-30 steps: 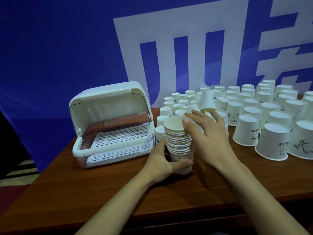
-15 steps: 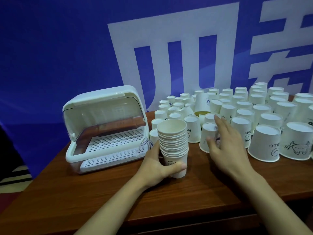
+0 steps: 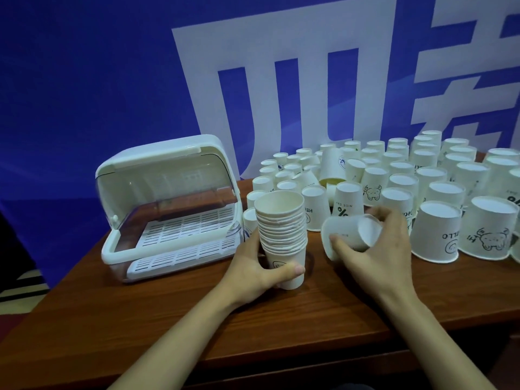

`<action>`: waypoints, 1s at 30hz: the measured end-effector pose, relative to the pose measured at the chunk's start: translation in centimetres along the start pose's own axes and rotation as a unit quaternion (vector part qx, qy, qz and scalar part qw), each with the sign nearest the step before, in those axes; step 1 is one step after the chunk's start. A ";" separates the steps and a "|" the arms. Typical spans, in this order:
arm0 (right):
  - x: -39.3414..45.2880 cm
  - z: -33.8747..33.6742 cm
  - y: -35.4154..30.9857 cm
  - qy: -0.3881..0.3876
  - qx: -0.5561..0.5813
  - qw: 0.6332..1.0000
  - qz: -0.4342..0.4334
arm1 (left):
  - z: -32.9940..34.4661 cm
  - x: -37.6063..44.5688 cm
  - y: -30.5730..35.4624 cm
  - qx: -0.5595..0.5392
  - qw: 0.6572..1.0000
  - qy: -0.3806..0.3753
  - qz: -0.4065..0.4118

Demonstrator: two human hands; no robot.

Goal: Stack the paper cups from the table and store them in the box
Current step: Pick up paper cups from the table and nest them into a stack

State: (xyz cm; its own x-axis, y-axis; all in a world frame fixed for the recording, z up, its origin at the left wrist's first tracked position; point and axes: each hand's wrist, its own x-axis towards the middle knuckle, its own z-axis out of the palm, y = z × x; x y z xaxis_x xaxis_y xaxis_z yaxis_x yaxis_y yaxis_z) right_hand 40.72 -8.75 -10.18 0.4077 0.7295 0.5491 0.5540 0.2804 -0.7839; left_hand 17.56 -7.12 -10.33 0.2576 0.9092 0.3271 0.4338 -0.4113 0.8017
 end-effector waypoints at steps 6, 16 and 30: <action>-0.6 -1.0 -0.1 -0.046 -0.028 0.998 0.031 | 0.0 -0.2 0.7 -0.001 1.000 0.002 -0.001; 1.3 -3.7 -7.4 -0.074 0.131 0.988 0.028 | -0.1 -0.1 0.4 0.004 1.000 0.001 -0.004; 2.0 0.2 -10.7 -0.184 0.066 0.980 -0.042 | -0.2 -0.1 0.3 -0.008 1.000 0.001 0.005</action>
State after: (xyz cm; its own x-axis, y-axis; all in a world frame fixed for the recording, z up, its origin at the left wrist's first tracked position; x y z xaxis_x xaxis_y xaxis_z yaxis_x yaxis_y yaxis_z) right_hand 35.48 -10.22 -0.78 0.0615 0.8688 0.4913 0.4653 0.4105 -0.7842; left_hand 17.52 -7.29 -9.98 0.2605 0.9054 0.3353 0.4181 -0.4189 0.8061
